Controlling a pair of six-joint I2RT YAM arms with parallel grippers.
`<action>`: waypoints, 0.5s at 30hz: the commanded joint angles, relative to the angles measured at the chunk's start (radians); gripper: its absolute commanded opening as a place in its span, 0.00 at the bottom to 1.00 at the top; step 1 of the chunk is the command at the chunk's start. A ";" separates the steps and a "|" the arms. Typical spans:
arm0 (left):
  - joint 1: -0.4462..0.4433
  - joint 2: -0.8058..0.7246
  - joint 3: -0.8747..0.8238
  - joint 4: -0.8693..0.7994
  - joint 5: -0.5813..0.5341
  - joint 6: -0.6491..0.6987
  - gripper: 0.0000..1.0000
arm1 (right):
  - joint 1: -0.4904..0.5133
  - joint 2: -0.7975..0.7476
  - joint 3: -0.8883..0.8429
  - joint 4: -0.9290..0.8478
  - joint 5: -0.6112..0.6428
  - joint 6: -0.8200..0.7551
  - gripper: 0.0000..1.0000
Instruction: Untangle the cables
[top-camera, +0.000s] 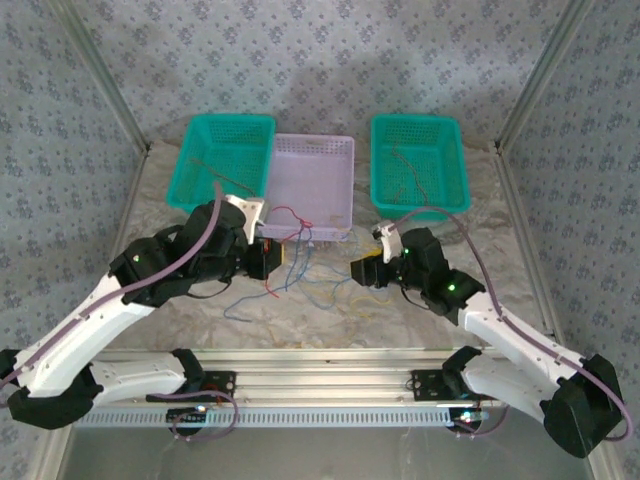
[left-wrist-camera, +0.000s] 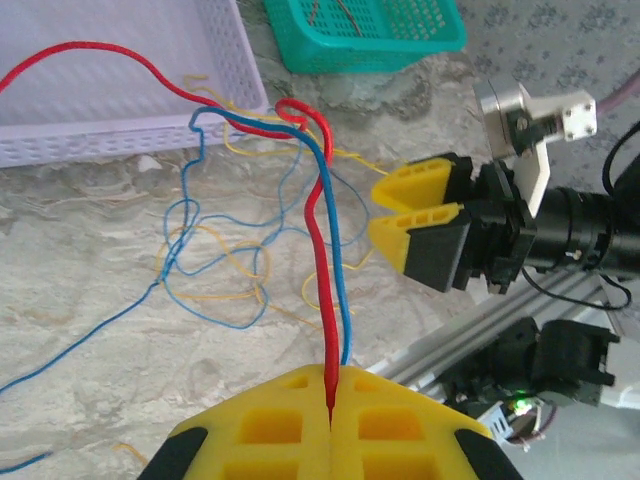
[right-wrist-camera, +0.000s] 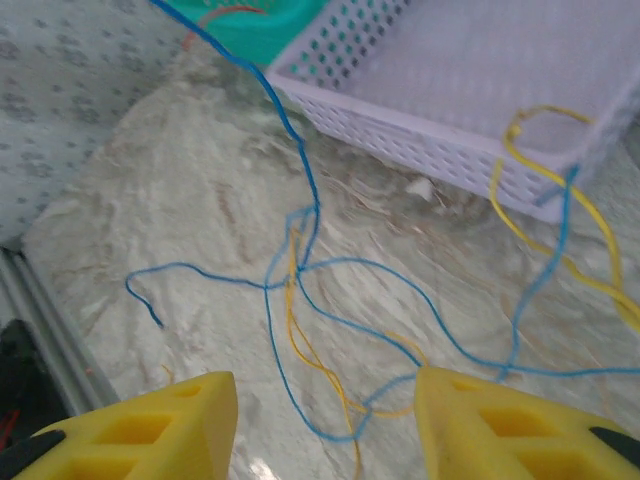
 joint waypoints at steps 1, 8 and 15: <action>0.003 -0.010 0.023 0.035 0.074 0.019 0.00 | 0.001 0.010 0.016 0.154 -0.110 0.082 0.55; 0.003 -0.022 -0.007 0.063 0.088 -0.006 0.00 | 0.112 0.087 0.059 0.302 -0.139 0.073 0.65; 0.003 -0.042 -0.007 0.097 0.122 -0.031 0.00 | 0.181 0.177 0.082 0.319 0.126 -0.163 0.69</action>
